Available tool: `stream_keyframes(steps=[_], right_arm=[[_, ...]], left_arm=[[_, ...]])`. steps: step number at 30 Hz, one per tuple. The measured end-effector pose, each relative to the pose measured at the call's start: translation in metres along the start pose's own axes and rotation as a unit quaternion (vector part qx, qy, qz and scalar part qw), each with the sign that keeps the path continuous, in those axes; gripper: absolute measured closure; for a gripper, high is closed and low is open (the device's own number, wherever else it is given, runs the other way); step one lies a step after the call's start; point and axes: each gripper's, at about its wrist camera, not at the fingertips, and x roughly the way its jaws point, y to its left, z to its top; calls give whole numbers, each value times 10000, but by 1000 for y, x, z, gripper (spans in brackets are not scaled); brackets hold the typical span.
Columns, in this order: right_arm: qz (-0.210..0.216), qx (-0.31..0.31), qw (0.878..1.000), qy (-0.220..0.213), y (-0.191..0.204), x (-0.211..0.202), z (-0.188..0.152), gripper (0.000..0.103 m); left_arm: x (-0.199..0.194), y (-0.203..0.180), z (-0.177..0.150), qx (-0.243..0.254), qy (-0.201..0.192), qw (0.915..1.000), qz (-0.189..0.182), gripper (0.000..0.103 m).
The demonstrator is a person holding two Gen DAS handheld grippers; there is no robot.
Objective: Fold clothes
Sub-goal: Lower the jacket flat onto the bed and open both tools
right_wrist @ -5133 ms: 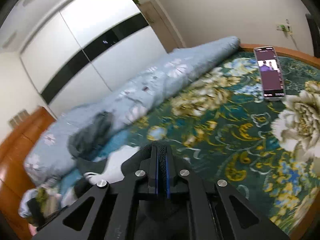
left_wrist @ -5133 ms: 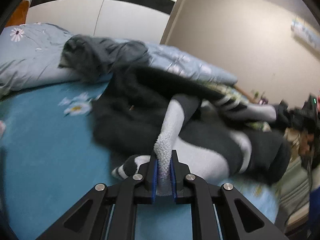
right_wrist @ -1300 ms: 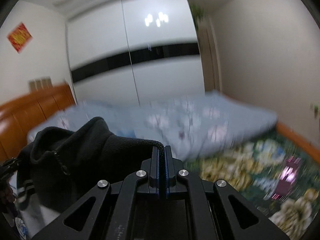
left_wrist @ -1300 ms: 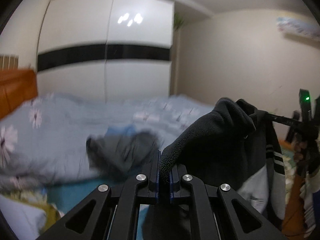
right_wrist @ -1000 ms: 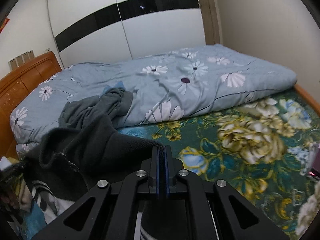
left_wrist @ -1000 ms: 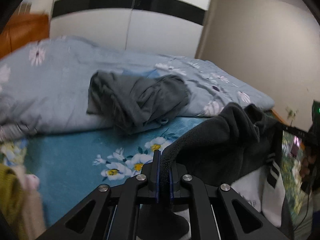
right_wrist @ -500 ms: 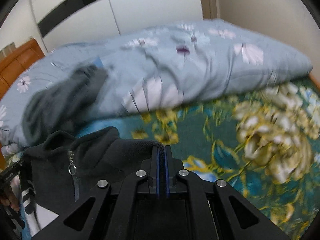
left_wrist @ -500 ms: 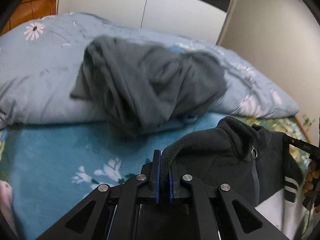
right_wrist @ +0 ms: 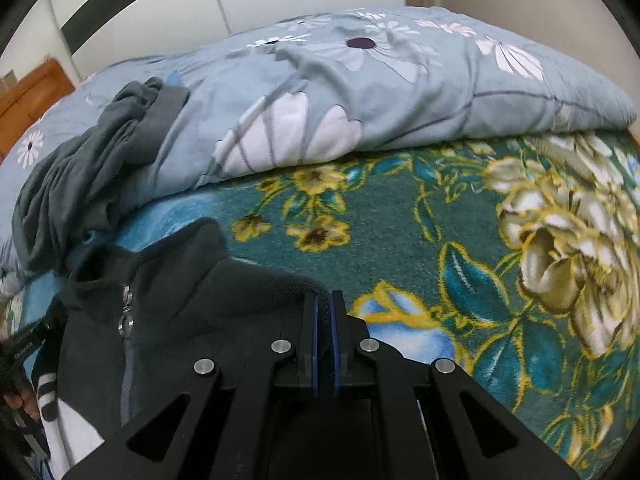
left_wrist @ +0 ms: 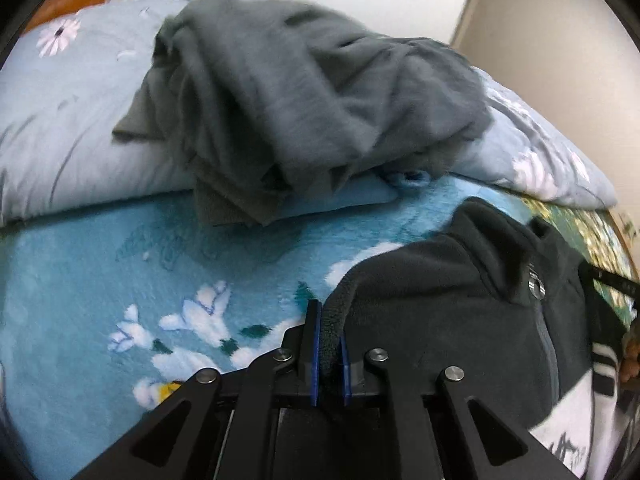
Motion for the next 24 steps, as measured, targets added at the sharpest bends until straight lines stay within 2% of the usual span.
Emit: stream_keyframes(steps=[2,3,4,6,9,14,16,20,24], right_arm=[[-32,-116,9999,-48,3,-16,-1,94],[-61,-172,9998,-81,5,-24,-1,91],[-67,-224,9996,-124,5,-33,-2,89],[-2,-351,9990,-269,6,-55,-5,77],[-18,-600,9966,-560,8,-95,-16,70],[295,-744,9932,-843,-3,-159,-78,60],[460,-794,9928,-766,-5,-173,-114,59],[792,-842,9924,-426,0,-182,-184,59],[901,-871,9917,-291,18,-174,-208,55]], left_arm=[[-11,-4,-3,129,-37,9999,76,79],[-16,-6,-5,161,-37,9998,91,66],[-24,-7,-7,179,-85,9998,84,57],[-41,-9,-13,209,-202,9996,59,54],[-75,-12,-24,353,-503,9980,133,46],[-132,-15,-66,401,-1039,9938,65,33],[-147,-14,-87,373,-1133,9929,-32,29],[-165,-12,-129,281,-1135,9931,-6,28],[-172,-10,-160,82,-1018,9948,37,28]])
